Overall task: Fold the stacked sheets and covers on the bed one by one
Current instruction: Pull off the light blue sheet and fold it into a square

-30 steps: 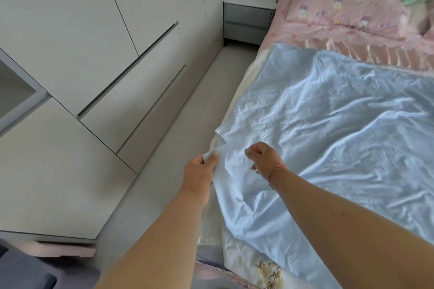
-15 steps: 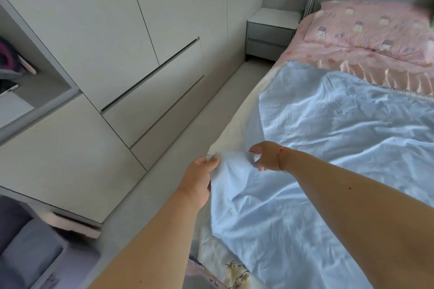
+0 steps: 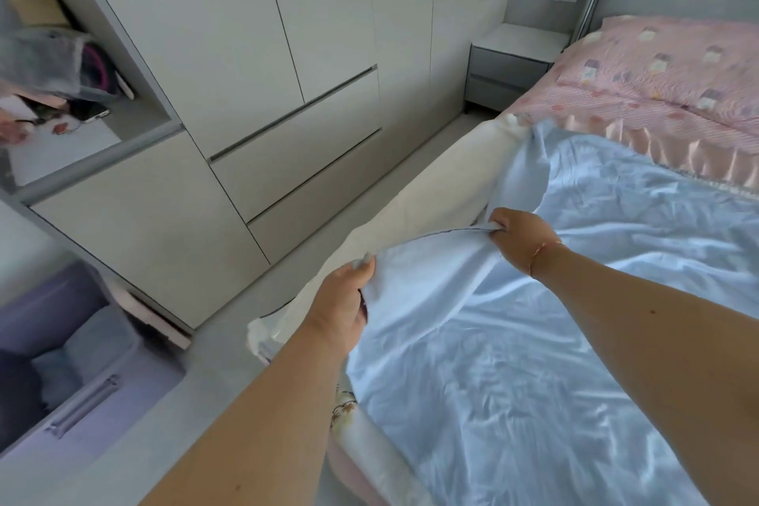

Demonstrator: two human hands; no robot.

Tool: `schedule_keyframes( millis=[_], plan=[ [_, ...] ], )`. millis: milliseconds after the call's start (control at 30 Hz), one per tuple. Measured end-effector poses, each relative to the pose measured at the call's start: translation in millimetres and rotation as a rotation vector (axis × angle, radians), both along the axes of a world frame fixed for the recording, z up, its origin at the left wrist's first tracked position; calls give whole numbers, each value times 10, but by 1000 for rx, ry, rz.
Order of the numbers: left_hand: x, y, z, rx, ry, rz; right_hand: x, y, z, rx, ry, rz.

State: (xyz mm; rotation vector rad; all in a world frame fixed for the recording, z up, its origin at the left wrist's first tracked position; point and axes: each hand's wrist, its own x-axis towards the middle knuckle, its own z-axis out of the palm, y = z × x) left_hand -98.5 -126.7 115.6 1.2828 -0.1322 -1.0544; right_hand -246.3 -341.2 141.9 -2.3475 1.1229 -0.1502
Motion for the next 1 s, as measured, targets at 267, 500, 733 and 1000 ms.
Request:
schedule_keyframes(
  millis=[267, 500, 733, 1000],
  plan=[
    [-985, 257, 6, 83, -47, -22, -1044, 253, 65, -62, 103, -21],
    [-2044, 661, -26, 69, -60, -71, -2146, 628, -125, 27, 57, -73],
    [-2963, 1103, -280, 152, -52, -149, -3304, 970, -154, 32, 275, 52],
    [-3799, 1230, -197, 202, -155, -193, -4113, 1025, -81, -46, 363, 88]
  ],
)
